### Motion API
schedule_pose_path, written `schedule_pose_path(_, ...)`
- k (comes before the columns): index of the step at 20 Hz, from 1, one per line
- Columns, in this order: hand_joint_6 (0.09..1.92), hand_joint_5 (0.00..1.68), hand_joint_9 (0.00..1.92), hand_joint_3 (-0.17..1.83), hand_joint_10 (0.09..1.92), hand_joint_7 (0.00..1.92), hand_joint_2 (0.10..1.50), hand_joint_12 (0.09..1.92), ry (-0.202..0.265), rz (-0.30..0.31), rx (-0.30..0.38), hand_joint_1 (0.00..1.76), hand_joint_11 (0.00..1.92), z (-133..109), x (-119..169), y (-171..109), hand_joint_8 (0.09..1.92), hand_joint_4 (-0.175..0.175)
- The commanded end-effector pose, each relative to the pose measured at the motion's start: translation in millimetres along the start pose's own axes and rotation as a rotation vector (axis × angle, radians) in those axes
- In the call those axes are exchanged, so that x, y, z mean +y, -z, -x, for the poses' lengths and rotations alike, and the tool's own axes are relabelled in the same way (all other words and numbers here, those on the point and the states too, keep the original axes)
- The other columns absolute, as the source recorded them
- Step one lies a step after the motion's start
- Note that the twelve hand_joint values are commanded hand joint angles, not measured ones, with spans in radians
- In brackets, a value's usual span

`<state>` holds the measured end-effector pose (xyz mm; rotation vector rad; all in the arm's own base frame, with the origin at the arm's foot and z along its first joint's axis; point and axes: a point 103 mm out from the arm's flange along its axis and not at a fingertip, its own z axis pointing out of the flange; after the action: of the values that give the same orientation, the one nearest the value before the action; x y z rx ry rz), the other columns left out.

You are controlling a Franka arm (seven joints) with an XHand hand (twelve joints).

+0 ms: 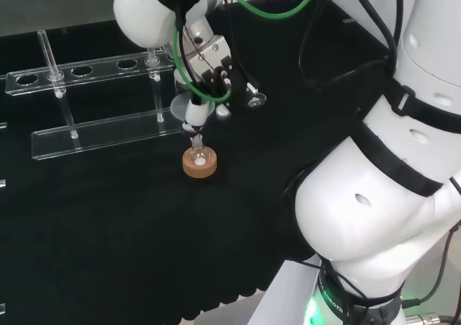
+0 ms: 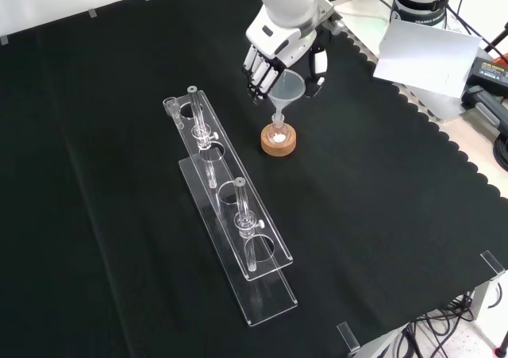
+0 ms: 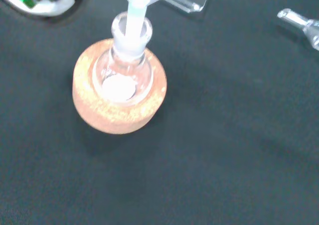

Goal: Remove the funnel from the round-bottom flask.

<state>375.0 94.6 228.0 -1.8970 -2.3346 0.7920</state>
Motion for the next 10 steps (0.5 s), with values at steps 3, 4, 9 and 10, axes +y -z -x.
schedule_pose_path(3, 0.18, 0.62, 0.93, 0.59, 0.43, 0.61, 0.65, 1.18, 0.002, -0.114, -0.002, 0.79, 0.78, 18, -10, 24, 0.64, -0.03)
schedule_pose_path(4, 0.18, 0.61, 0.93, 0.59, 0.43, 0.61, 0.65, 1.18, 0.002, -0.12, -0.003, 0.79, 0.78, 20, -13, 28, 0.64, -0.03)
schedule_pose_path(9, 0.18, 0.6, 0.92, 0.59, 0.42, 0.61, 0.65, 1.19, -0.001, -0.098, 0.03, 0.79, 0.77, 32, -28, 52, 0.64, -0.032)
schedule_pose_path(10, 0.18, 0.6, 0.92, 0.59, 0.42, 0.61, 0.65, 1.19, -0.004, -0.084, 0.031, 0.79, 0.77, 34, -31, 57, 0.64, -0.032)
